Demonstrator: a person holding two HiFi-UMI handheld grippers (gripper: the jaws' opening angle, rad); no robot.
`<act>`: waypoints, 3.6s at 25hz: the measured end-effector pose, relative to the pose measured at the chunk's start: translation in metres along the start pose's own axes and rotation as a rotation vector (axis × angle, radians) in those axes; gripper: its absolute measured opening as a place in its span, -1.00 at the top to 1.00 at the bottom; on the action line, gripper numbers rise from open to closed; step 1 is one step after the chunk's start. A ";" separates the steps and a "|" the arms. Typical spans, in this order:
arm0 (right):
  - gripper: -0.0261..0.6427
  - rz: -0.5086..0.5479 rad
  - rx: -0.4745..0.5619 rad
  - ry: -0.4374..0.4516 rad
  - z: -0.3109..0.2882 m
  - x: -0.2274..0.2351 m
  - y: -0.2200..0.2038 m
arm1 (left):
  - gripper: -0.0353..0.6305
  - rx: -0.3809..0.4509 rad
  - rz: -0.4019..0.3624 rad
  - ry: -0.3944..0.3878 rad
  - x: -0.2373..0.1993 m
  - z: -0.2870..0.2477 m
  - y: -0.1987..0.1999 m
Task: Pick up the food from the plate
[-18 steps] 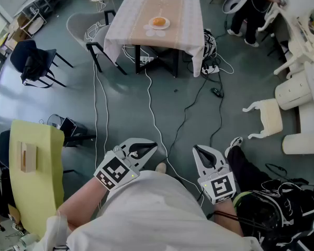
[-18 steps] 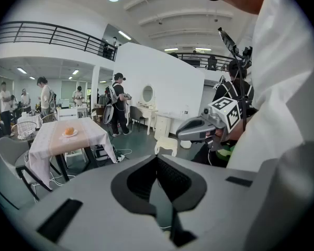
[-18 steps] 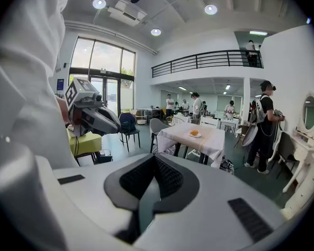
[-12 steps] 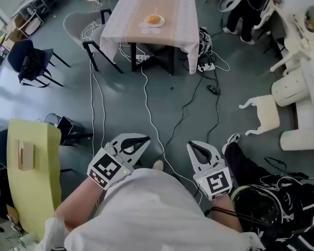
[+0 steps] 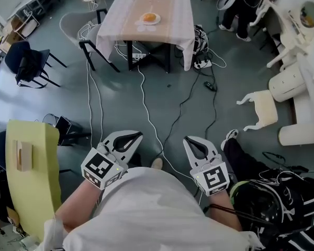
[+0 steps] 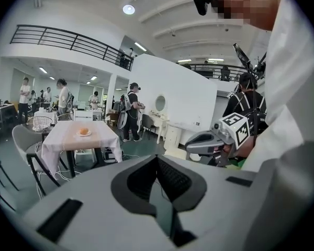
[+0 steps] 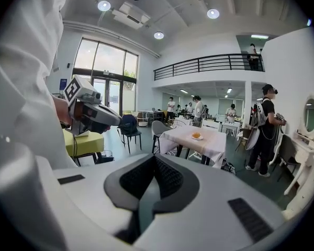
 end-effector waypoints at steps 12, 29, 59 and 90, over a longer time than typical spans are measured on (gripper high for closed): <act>0.85 -0.010 -0.061 0.051 -0.104 0.029 0.024 | 0.76 0.003 0.007 -0.064 -0.107 -0.044 0.008; 0.55 0.157 -0.148 -0.010 -0.363 0.149 0.153 | 0.61 0.069 0.003 -0.037 -0.377 -0.054 0.085; -0.13 0.570 -0.458 0.447 -0.769 0.451 0.121 | 0.58 0.033 0.328 0.527 -0.569 -0.184 0.192; -0.13 0.318 -0.347 0.240 -0.675 0.413 0.167 | 0.87 0.086 0.204 0.476 -0.514 -0.106 0.153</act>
Point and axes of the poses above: the fingertips, and each gripper's own axes: z backward along the fingers, x to its right, y out of its top, the point moved 6 cm from there along z, backward along the fingers, and after that the axes turned 4 degrees about -x, right-handed, at the moved point
